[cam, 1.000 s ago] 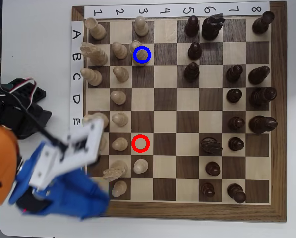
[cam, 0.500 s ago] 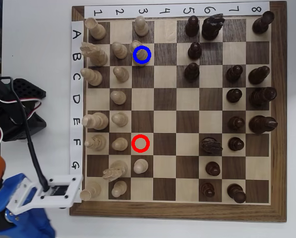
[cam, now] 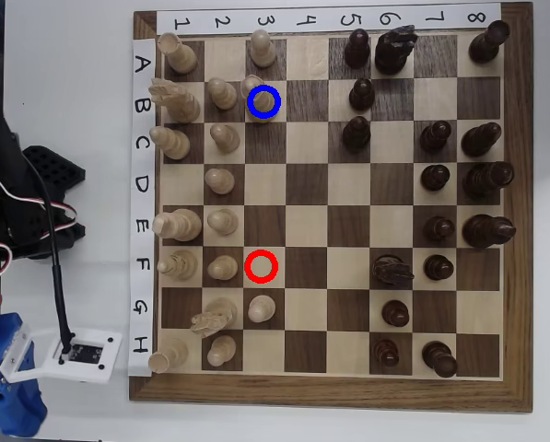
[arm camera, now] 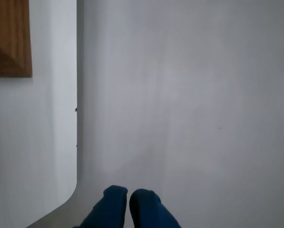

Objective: Move the piece to destination

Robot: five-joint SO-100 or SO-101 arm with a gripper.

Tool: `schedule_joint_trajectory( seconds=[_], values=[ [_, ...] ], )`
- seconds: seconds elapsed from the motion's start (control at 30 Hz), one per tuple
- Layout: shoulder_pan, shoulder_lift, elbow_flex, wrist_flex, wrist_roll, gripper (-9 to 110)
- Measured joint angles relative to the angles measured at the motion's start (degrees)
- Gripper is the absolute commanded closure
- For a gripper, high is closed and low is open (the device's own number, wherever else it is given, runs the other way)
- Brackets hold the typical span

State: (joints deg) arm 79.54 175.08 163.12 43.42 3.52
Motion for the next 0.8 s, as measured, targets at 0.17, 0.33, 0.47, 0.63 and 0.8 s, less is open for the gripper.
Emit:
schedule_joint_trajectory(
  seconds=[0.17,0.33,0.47,0.63,0.8],
  values=[
    [4.31,4.48,5.89,0.00,-2.72,101],
    [6.94,8.88,11.25,0.35,-4.39,101],
    [8.00,12.39,15.38,1.41,-5.19,101],
    [8.53,15.82,18.37,2.20,-5.98,101],
    [8.53,17.67,18.46,3.60,-6.06,101]
  ],
)
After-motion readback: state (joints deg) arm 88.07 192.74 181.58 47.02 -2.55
